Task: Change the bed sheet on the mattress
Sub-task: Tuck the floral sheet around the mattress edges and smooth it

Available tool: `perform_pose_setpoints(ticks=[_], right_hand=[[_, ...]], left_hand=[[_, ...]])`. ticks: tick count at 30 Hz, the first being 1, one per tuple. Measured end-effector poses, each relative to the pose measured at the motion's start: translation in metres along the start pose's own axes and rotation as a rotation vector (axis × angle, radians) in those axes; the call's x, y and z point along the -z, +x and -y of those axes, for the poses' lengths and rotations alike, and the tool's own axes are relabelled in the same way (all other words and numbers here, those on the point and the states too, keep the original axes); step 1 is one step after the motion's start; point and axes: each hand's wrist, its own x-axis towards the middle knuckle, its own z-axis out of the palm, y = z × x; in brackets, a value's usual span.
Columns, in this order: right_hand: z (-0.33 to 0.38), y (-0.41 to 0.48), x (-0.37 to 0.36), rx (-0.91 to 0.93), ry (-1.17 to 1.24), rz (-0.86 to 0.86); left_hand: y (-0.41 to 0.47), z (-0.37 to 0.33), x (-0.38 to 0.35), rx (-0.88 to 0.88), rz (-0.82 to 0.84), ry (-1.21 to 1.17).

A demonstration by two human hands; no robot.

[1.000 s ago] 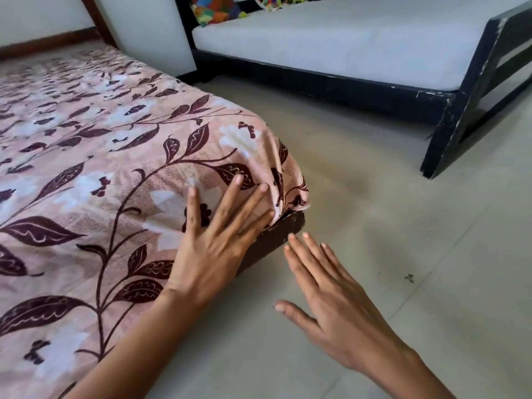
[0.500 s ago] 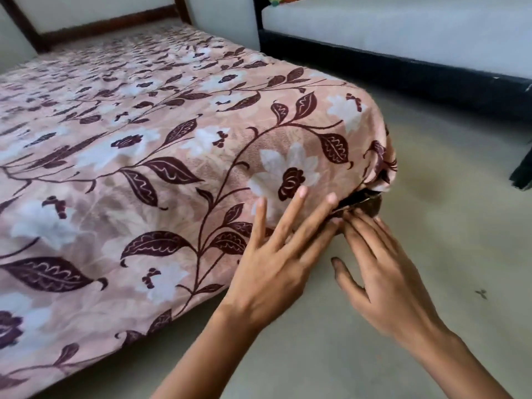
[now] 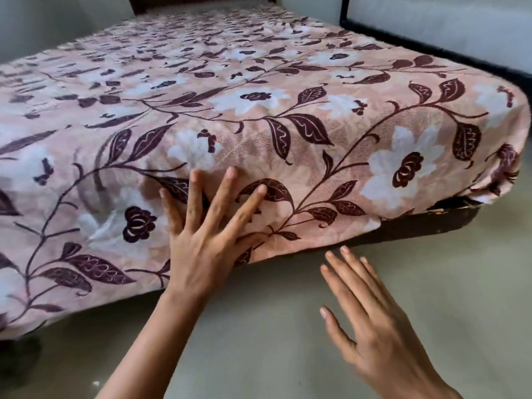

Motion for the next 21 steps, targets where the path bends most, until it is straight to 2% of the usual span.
perform_pose_setpoints(ticks=[8,13,17,21], right_hand=[[0.019,0.015,-0.004,0.036,-0.047,0.087],[0.022,0.036,-0.008,-0.091,-0.100,0.144],[0.019,0.078,-0.014,-0.162,-0.173,0.117],[0.023,0.102,-0.020,-0.263,-0.293,0.227]], left_hand=[[-0.002,0.010,-0.008,-0.048,-0.053,0.083],[0.006,0.015,-0.009,-0.092,-0.088,0.100],[0.018,0.021,-0.006,-0.105,-0.105,0.126],[0.025,0.020,-0.002,-0.086,-0.104,0.076]])
